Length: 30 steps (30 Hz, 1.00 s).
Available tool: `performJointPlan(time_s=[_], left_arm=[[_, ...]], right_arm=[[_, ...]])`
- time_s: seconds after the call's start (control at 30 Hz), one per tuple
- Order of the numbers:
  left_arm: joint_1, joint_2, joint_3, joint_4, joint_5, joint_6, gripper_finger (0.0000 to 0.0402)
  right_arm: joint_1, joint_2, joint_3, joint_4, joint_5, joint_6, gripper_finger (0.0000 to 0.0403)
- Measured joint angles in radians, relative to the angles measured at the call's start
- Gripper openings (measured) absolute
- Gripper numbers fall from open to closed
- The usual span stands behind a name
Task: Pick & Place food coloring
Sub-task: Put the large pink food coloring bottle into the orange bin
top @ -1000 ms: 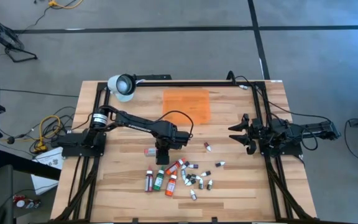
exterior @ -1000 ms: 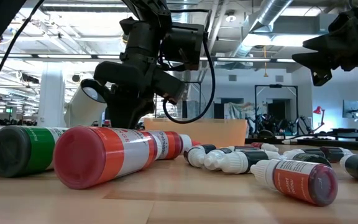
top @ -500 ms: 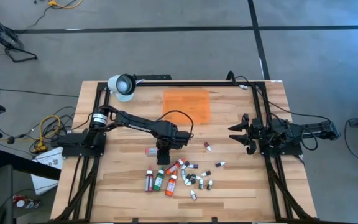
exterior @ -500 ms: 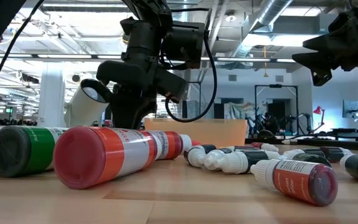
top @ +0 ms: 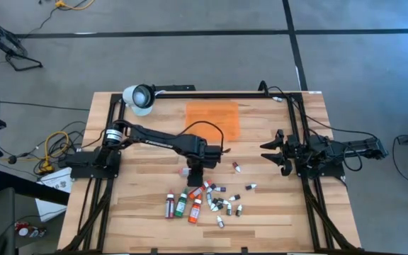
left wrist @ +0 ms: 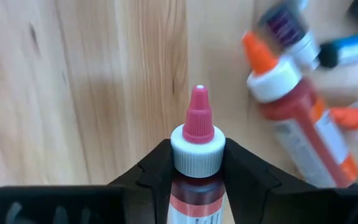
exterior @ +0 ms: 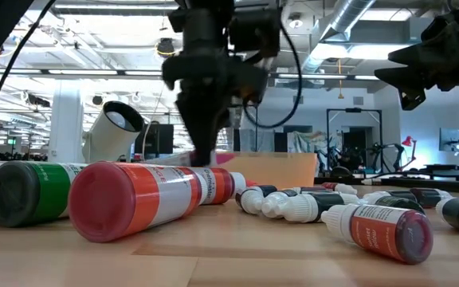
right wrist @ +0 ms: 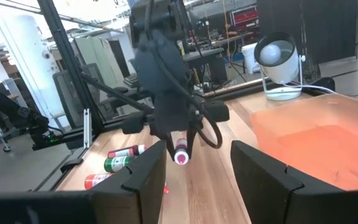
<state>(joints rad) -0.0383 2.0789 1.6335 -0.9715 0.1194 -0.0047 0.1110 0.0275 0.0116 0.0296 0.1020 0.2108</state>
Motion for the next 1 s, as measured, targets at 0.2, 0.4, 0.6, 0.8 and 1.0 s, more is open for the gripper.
performJointPlan(time_s=[0.2,0.4,0.6,0.8,1.0], left_arm=[[0.0,0.0,0.1,0.004,-0.042,0.047,0.012],[0.002,0.0,0.213,0.005,-0.176,0.112,0.0116],[0.023,0.0,0.315,0.018,-0.329,0.156,0.0117],[0.066,0.0,0.39,0.025,-0.364,0.188,0.0116],[0.121,0.0,0.422,0.029,-0.364,0.229,0.0115]], right_arm=[[0.0,0.0,0.0,0.0,0.0,0.0,0.0173],[0.0,0.0,0.0,0.0,0.0,0.0,0.0173],[0.0,0.0,0.0,0.0,0.0,0.0,0.0173],[0.0,0.0,0.0,0.0,0.0,0.0,0.0173],[0.0,0.0,0.0,0.0,-0.002,0.0,0.0173]])
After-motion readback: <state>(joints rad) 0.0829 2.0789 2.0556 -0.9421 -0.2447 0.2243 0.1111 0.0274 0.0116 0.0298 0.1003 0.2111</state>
